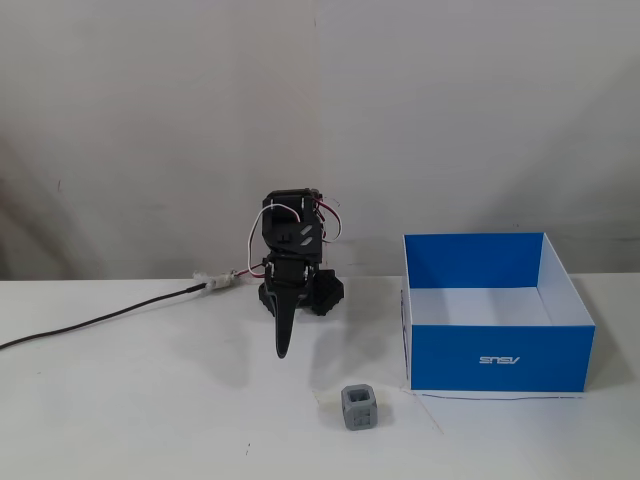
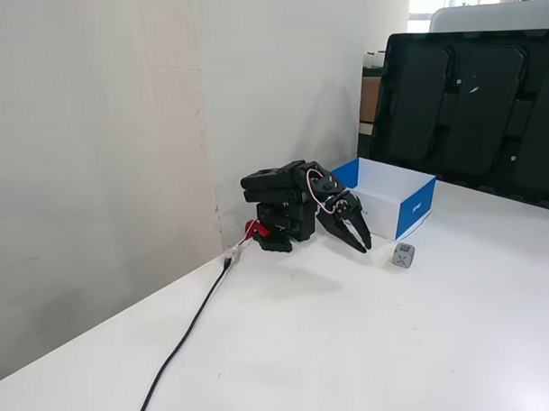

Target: Pick the gray block and keep it in the box.

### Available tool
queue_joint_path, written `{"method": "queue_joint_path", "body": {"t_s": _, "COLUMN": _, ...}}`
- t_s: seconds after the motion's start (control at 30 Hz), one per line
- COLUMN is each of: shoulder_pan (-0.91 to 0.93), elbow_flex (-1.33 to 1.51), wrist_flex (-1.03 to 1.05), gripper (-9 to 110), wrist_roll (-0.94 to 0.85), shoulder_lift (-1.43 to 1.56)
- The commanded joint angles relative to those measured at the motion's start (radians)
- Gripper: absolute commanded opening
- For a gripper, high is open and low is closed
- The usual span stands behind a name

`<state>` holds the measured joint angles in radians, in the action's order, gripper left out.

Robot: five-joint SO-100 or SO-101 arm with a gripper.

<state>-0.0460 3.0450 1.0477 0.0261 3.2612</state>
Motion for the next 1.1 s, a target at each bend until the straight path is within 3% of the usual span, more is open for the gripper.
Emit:
{"method": "queue_joint_path", "body": {"t_s": 0.0, "shoulder_pan": 0.006, "elbow_flex": 0.011, "wrist_flex": 0.006, "gripper": 0, "wrist_roll": 0.000, "shoulder_lift": 0.169}}
{"method": "queue_joint_path", "body": {"t_s": 0.27, "shoulder_pan": -0.035, "elbow_flex": 0.012, "wrist_flex": -0.002, "gripper": 4, "wrist_roll": -0.008, "shoulder_lift": 0.169}}
{"method": "queue_joint_path", "body": {"t_s": 0.47, "shoulder_pan": -0.083, "elbow_flex": 0.011, "wrist_flex": -0.006, "gripper": 0, "wrist_roll": -0.009, "shoulder_lift": 0.169}}
{"method": "queue_joint_path", "body": {"t_s": 0.6, "shoulder_pan": -0.129, "elbow_flex": -0.123, "wrist_flex": 0.000, "gripper": 0, "wrist_roll": -0.012, "shoulder_lift": 0.121}}
{"method": "queue_joint_path", "body": {"t_s": 0.77, "shoulder_pan": -0.152, "elbow_flex": -0.581, "wrist_flex": -0.083, "gripper": 0, "wrist_roll": 0.006, "shoulder_lift": -0.595}}
{"method": "queue_joint_path", "body": {"t_s": 0.93, "shoulder_pan": -0.261, "elbow_flex": -0.729, "wrist_flex": -0.087, "gripper": 0, "wrist_roll": 0.006, "shoulder_lift": -0.893}}
{"method": "queue_joint_path", "body": {"t_s": 1.07, "shoulder_pan": -0.324, "elbow_flex": -0.747, "wrist_flex": -0.132, "gripper": 16, "wrist_roll": 0.038, "shoulder_lift": -1.075}}
